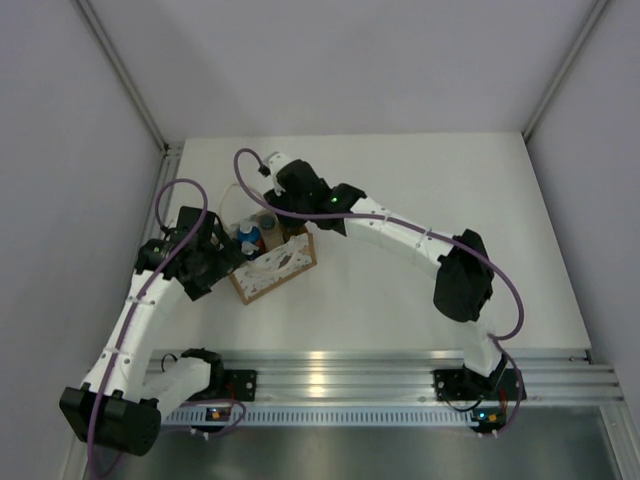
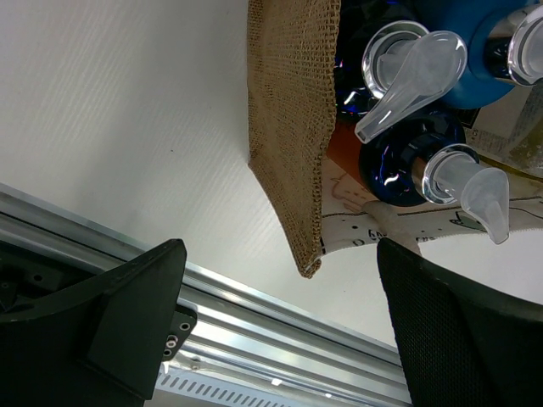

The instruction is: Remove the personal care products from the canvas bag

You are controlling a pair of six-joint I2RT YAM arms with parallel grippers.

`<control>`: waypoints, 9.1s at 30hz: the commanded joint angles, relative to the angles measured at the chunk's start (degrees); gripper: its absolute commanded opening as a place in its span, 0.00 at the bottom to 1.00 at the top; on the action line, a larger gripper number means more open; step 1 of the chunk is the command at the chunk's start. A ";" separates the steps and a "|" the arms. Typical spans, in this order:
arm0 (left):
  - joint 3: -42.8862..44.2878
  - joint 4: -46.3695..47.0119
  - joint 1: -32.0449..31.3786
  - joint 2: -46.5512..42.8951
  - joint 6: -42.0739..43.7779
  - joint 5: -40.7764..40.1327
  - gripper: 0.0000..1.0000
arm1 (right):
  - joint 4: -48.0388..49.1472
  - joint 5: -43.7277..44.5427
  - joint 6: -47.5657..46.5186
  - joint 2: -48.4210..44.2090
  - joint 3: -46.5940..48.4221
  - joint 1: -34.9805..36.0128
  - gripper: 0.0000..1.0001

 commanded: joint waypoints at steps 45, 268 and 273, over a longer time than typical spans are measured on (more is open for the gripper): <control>1.21 1.38 -0.01 -1.71 0.37 0.46 0.98 | 5.34 4.86 2.76 -6.91 -3.94 1.33 0.44; -10.83 7.09 -0.01 -2.06 -3.67 -3.40 0.77 | -7.23 1.35 9.44 8.02 12.05 4.76 0.54; -11.10 7.88 0.00 -2.32 -3.94 -3.75 0.67 | -7.05 3.11 9.61 9.96 13.38 4.32 0.54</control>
